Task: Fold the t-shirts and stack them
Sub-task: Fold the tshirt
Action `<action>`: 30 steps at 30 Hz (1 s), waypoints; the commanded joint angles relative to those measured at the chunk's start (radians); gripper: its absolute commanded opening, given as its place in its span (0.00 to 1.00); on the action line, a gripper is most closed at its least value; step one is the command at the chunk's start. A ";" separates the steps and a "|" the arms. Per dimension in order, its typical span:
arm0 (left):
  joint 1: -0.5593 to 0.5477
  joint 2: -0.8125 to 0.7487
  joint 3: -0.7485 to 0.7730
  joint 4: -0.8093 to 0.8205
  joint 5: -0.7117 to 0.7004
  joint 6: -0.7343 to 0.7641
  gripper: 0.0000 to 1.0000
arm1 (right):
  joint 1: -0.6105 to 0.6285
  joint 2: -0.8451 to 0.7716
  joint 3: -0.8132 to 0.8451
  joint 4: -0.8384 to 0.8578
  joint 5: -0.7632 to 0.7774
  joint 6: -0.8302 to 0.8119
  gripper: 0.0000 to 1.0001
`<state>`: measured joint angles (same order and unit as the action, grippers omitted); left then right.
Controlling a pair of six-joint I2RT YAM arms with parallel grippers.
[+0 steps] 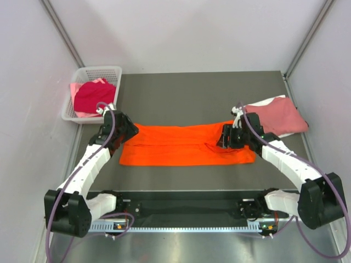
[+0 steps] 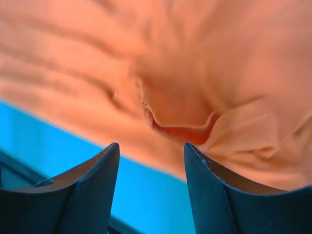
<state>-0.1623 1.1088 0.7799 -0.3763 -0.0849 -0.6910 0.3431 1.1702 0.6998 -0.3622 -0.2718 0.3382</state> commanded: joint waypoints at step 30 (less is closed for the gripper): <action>-0.382 0.407 0.275 0.203 0.060 -0.051 0.56 | 0.010 -0.234 0.015 -0.245 -0.175 0.044 0.48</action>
<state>-0.5194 1.4757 0.9947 -0.2501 -0.0532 -0.7353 0.3405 0.9707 0.7380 -0.5480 -0.4042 0.3553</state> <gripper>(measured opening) 0.559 0.475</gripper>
